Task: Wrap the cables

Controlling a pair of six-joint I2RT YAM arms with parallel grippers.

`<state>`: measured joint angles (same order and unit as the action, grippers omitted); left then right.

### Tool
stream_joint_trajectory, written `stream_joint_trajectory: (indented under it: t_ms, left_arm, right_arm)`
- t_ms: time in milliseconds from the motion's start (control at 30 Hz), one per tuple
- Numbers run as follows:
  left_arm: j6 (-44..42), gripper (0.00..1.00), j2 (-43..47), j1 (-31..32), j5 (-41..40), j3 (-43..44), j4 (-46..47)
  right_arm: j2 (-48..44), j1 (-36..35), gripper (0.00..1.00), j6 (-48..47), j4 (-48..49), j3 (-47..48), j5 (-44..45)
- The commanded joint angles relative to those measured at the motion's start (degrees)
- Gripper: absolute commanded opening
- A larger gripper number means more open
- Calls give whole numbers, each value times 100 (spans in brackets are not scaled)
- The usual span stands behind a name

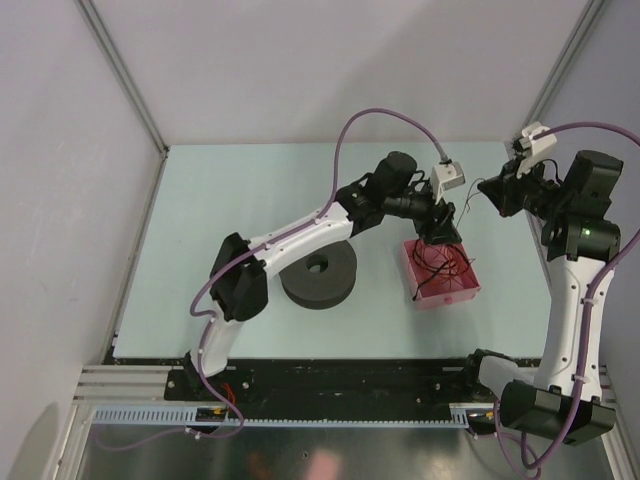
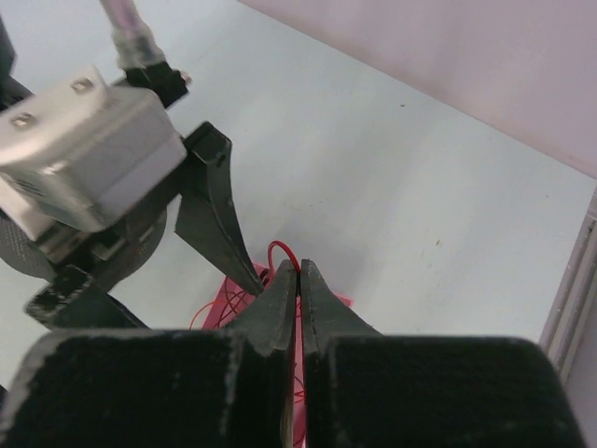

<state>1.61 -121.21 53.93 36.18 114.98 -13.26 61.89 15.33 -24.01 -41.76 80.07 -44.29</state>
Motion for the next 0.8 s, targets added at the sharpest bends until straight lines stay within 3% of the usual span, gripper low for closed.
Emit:
stream_joint_trajectory:
  t_ms: [0, 400, 500, 567, 633, 700, 767]
  left_arm:
    - [244, 68, -213, 68, -148, 322, 732]
    - [419, 47, -721, 99, -365, 627, 892]
    - [443, 31, -756, 104, -297, 665, 904]
    - [496, 11, -716, 101, -230, 701, 915]
    - [555, 3, -642, 100, -198, 739, 922]
    - [581, 1, -553, 100, -199, 781, 932]
    - [614, 0, -452, 100, -226, 789, 937]
  right_arm:
    - [-178, -5, 0, 337, 368, 304, -215]
    - [-221, 248, 0, 739, 514, 333, -609]
    - [-209, 374, 0, 823, 575, 335, -711]
    - [-132, 433, 0, 767, 456, 334, -710]
    - [6, 532, 0, 654, 242, 312, -747]
    - [148, 611, 9, 490, -24, 227, -809]
    - [311, 649, 31, 205, -432, 127, -789]
